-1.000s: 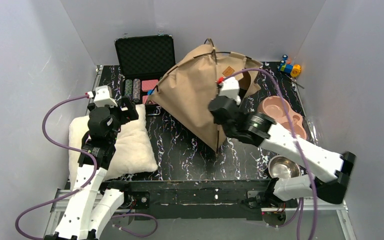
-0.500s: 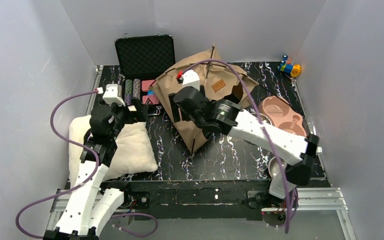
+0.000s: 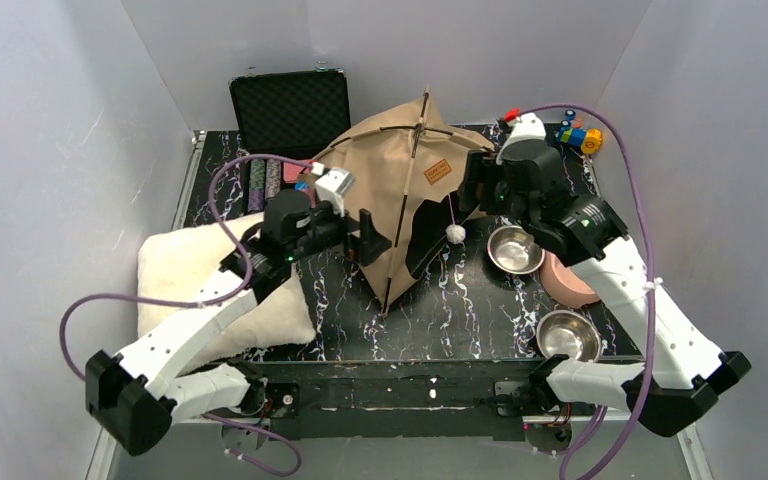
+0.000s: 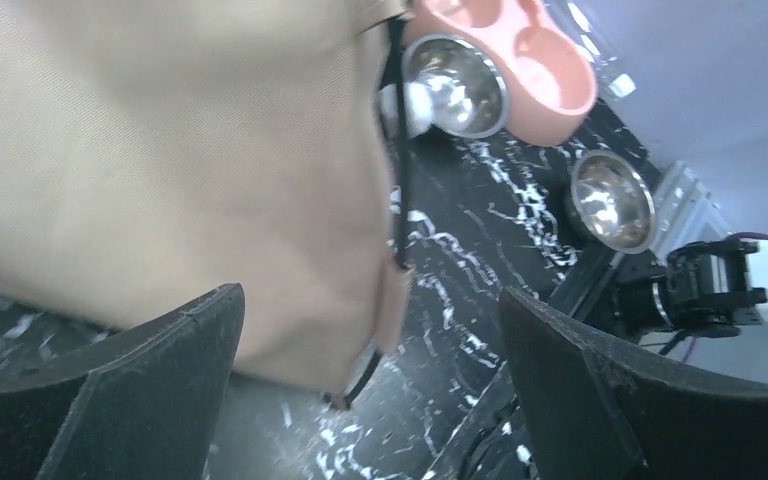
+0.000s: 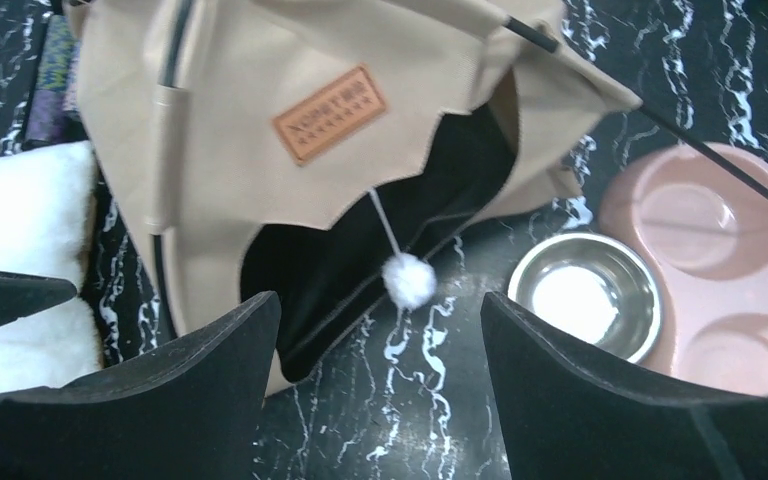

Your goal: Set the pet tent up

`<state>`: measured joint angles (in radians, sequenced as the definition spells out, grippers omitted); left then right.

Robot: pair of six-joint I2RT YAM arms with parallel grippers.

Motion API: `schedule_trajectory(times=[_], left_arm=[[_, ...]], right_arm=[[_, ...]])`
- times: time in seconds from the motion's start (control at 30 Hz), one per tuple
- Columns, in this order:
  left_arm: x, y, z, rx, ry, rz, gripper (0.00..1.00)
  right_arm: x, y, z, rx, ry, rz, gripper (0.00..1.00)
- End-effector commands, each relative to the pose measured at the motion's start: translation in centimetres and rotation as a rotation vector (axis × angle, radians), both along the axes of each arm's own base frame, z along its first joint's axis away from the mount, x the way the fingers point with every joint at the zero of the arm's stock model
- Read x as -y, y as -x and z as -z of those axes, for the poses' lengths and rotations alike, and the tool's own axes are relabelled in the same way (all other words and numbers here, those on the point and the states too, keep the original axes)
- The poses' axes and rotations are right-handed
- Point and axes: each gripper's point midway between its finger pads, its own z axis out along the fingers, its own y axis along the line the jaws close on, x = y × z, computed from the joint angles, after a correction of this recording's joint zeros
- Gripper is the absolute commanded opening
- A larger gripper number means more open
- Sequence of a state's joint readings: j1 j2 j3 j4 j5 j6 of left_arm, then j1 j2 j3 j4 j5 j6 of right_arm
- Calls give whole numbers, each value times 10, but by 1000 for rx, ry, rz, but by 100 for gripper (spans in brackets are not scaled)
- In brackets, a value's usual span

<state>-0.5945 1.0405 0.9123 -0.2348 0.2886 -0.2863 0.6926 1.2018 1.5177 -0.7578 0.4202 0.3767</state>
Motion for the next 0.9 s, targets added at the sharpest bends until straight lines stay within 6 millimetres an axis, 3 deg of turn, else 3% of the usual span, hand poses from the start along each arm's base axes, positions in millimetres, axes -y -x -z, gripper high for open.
schedule_trajectory(times=[0.0,0.13,0.23,0.3,0.4,0.53,0.63,0.87], left_arm=[[41,-3,-26,36,37,71,100],[57,-17,-13,28,-23,51,97],[66,-23,-4,47,-74,64,83],[70,-29,-1,60,-119,88,61],[72,-33,-6,76,-166,112,1],[56,-33,-34,207,-236,125,0],[39,-21,-48,281,-314,235,0],[-35,-18,-60,377,-417,276,0]], right_arm=[[25,9,-5,36,-36,23,82],[46,22,1,50,-54,66,82],[57,33,8,54,-57,83,81],[63,40,10,61,-56,86,81],[70,48,8,80,-40,75,81],[71,62,-1,73,1,-1,82],[68,71,-6,33,33,-59,81],[79,78,-14,-7,142,-87,80]])
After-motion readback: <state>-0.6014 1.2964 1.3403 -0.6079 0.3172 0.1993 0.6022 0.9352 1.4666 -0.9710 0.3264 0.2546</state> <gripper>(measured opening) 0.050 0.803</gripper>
